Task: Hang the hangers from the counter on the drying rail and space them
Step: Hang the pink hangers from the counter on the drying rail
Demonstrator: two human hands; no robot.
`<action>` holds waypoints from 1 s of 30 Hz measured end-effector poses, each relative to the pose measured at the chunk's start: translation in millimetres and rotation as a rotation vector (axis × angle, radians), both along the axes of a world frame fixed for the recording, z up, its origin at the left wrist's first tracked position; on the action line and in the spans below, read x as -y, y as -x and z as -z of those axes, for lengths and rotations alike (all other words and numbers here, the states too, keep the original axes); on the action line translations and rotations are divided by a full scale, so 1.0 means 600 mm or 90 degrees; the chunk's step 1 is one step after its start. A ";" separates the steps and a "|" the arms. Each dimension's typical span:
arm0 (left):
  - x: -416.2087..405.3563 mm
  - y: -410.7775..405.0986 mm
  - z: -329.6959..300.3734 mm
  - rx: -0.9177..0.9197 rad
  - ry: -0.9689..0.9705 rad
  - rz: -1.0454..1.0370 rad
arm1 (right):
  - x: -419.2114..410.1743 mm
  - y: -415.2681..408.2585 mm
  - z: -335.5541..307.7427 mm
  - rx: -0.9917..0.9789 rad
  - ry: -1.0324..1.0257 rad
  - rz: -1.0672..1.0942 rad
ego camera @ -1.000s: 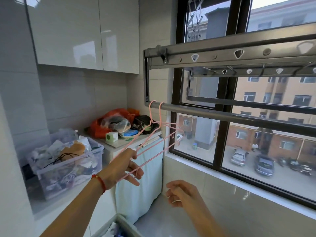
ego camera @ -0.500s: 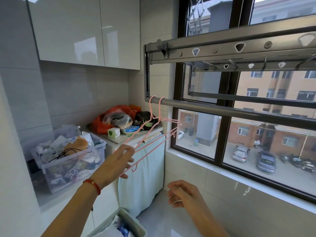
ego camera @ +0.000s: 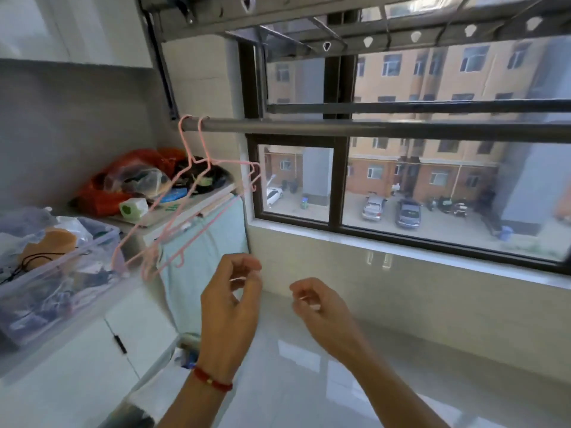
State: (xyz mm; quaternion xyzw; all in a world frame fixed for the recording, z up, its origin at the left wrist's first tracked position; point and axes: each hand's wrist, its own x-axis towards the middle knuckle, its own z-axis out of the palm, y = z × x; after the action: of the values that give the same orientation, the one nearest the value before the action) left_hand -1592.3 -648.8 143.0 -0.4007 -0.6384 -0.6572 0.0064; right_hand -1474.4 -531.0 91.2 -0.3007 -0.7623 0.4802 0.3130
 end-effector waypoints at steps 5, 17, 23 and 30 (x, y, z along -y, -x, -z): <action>-0.075 -0.148 0.043 0.118 0.137 0.106 | -0.032 -0.161 0.011 -0.006 -0.031 0.101; -0.266 -0.780 0.098 0.011 0.313 0.456 | -0.099 -0.869 0.058 -0.075 0.085 0.497; -0.333 -1.128 0.103 -0.054 0.358 0.700 | -0.040 -1.214 0.069 -0.161 0.112 0.766; -0.354 -1.496 0.128 -0.114 0.409 0.964 | 0.042 -1.501 0.098 -0.164 0.145 1.024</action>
State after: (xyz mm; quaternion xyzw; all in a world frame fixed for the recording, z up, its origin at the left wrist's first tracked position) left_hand -694.5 -436.4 66.5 -0.7554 -0.3496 -0.2352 -0.5019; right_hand -573.6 -556.3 32.2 -0.7275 -0.2186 0.2142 0.6141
